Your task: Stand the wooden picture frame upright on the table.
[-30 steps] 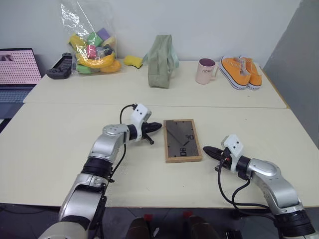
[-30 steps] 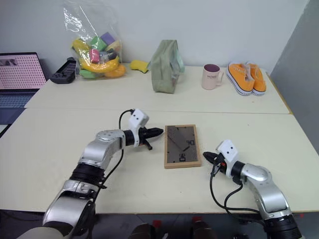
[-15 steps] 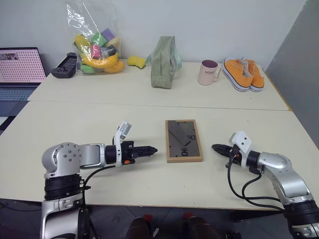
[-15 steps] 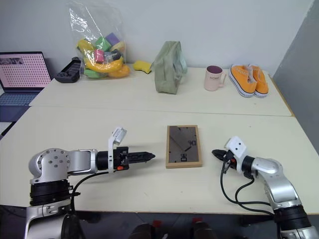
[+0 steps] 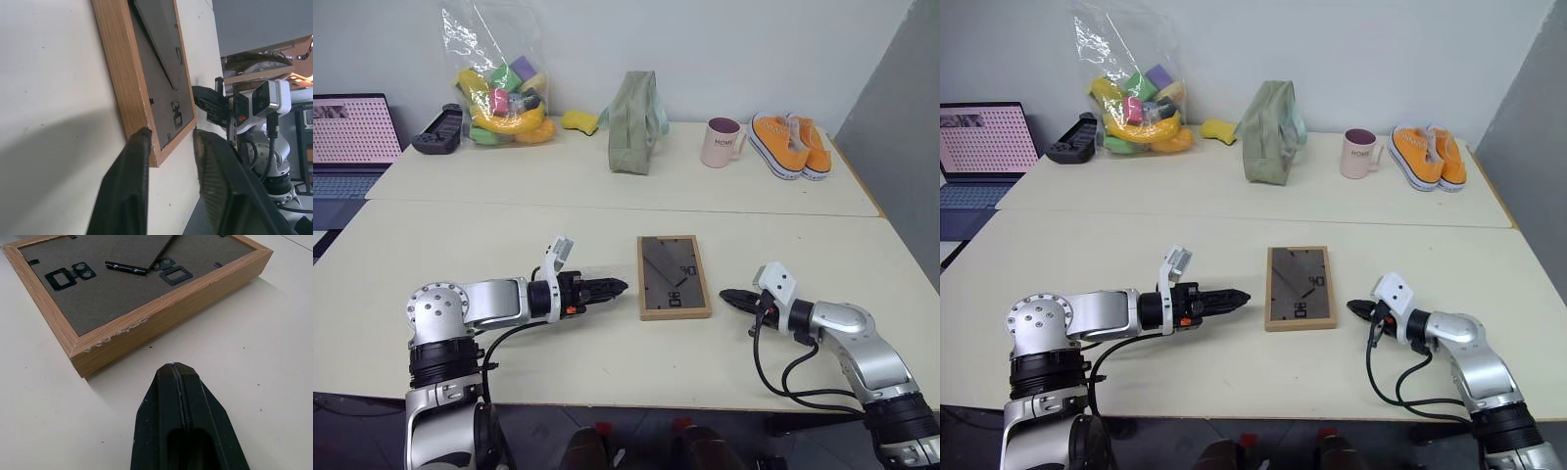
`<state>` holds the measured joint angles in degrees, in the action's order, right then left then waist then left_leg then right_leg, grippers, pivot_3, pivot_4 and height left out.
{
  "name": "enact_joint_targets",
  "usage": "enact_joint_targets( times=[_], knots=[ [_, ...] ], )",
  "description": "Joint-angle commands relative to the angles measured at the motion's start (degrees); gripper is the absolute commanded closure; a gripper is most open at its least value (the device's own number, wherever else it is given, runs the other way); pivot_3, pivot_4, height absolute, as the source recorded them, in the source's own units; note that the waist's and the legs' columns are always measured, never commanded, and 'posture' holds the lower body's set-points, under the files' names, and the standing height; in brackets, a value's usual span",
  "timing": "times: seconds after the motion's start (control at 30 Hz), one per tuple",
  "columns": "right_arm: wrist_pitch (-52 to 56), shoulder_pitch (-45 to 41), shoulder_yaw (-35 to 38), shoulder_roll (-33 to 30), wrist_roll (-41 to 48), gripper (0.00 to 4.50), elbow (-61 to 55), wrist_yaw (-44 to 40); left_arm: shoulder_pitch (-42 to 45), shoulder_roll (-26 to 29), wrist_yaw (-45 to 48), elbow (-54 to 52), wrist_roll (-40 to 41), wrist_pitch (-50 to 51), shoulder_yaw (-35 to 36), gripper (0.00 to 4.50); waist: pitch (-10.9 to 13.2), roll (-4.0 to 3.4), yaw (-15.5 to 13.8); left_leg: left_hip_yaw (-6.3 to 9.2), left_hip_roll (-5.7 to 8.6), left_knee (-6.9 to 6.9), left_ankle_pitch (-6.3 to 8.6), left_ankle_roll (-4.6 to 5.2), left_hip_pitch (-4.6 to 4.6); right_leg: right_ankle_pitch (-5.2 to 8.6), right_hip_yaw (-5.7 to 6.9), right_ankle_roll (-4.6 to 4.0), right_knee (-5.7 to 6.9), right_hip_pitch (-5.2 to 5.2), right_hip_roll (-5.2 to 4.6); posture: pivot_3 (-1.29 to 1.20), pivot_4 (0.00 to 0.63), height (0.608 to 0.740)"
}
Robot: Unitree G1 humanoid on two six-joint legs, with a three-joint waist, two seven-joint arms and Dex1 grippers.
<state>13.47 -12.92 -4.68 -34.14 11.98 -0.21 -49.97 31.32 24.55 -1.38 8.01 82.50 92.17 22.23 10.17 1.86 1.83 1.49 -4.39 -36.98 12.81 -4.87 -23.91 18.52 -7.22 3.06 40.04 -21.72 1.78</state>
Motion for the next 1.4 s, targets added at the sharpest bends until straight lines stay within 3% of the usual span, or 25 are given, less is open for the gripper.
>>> enact_joint_targets(
  times=[0.03, 0.23, 0.5, 1.2, 1.4],
  knots=[
    [-0.7, -0.3, 0.6, -0.3, 0.0, 4.5, -1.5, -0.3, 0.6, 0.3, -3.4, 1.1, 5.1, -0.4, 0.4, 1.94, 0.0, 0.0, 0.0, 0.0, 0.0, 0.0, 0.0, 0.0, 0.0, 0.0, 0.0, 0.0, 0.0, 0.0, 0.0, 0.0, 0.15, 0.74],
    [-2.7, -0.4, 0.3, 0.6, -0.8, 4.5, -0.1, 0.6, -0.3, 1.7, -9.2, 3.2, 11.1, -2.6, -2.3, 0.65, 0.0, 0.0, 0.0, 0.0, 0.0, 0.0, 0.0, -0.01, 0.0, 0.0, 0.0, 0.0, 0.0, 0.0, 0.0, 0.0, 0.15, 0.74],
    [-7.2, -1.1, -2.0, 6.0, -3.4, 4.5, 2.4, 3.6, 0.2, 2.0, -15.1, 8.1, 12.3, -5.5, -6.9, 0.65, -0.1, -0.06, 0.0, -0.01, 0.01, 0.01, -0.01, -0.02, 0.05, 0.0, 0.0, 0.0, 0.0, 0.01, -0.01, 0.0, 0.15, 0.74],
    [-6.2, 0.9, -3.1, 9.6, -4.0, 4.5, 0.7, 6.5, 1.9, 2.5, -11.7, 14.2, 6.3, -5.2, -9.4, 0.65, -0.2, -0.29, 0.0, -0.01, 0.03, 0.03, -0.08, -0.14, 0.07, 0.01, 0.0, -0.01, -0.03, 0.05, -0.01, 0.0, 0.15, 0.74],
    [-5.9, -0.6, -4.5, 13.3, -3.9, 4.5, 1.4, 8.0, 2.3, 1.8, -11.2, 13.4, 6.5, -4.6, -9.4, 0.65, -0.3, -0.32, 0.1, -0.01, 0.03, 0.04, -0.04, -0.07, 0.09, 0.01, 0.0, -0.01, -0.03, 0.05, -0.01, 0.0, 0.15, 0.74]
  ],
)
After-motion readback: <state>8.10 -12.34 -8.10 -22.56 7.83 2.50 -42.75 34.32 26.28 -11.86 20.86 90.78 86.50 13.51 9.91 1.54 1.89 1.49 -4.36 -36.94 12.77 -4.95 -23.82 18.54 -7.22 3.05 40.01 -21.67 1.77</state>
